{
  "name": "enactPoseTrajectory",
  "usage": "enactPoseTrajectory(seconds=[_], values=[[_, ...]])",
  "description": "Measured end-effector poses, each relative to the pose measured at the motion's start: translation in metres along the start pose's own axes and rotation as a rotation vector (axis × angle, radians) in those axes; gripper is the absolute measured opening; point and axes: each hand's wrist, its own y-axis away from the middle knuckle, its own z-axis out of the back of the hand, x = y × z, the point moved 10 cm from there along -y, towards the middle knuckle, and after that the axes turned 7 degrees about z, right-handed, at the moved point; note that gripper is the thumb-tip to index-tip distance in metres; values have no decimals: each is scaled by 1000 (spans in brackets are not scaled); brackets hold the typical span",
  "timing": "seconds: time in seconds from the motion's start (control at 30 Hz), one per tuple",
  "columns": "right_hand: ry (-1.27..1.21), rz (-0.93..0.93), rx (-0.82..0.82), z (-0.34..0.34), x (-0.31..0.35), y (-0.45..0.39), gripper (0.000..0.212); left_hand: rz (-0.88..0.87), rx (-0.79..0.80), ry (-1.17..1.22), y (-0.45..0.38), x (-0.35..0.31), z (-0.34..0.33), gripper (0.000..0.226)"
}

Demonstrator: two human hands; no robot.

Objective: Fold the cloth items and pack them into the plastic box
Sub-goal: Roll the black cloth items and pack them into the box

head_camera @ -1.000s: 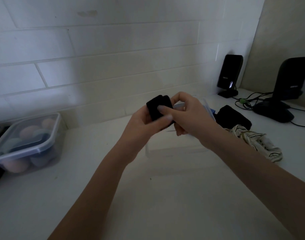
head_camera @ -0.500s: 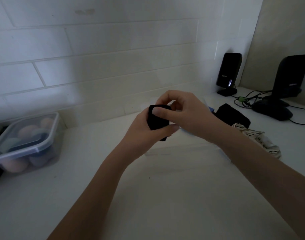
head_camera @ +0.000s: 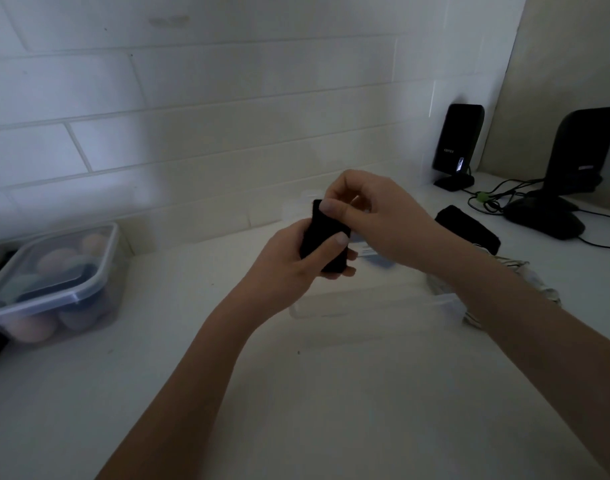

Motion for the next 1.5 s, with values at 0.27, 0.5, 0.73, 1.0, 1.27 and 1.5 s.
enactPoseTrajectory(seconds=[0.27,0.5,0.73,1.0,1.27,1.5], values=[[-206,-142,45,-4,-12,3,16,49,-17,79,-2,7,3,7],[-308,-135,-4,-2,-8,6,12,35,-25,148,0,4,1,15],[-405,-350,24,-10,-33,13,30,-51,-186,-52,-4,6,19,44],[-539,-513,163,-23,-40,26,25,-152,-385,-121,2,-2,37,54],[-160,-536,387,-50,-56,45,11,-128,-636,-318,14,0,67,51],[220,-295,399,-61,-37,43,29,-78,-497,-668,5,2,41,49]])
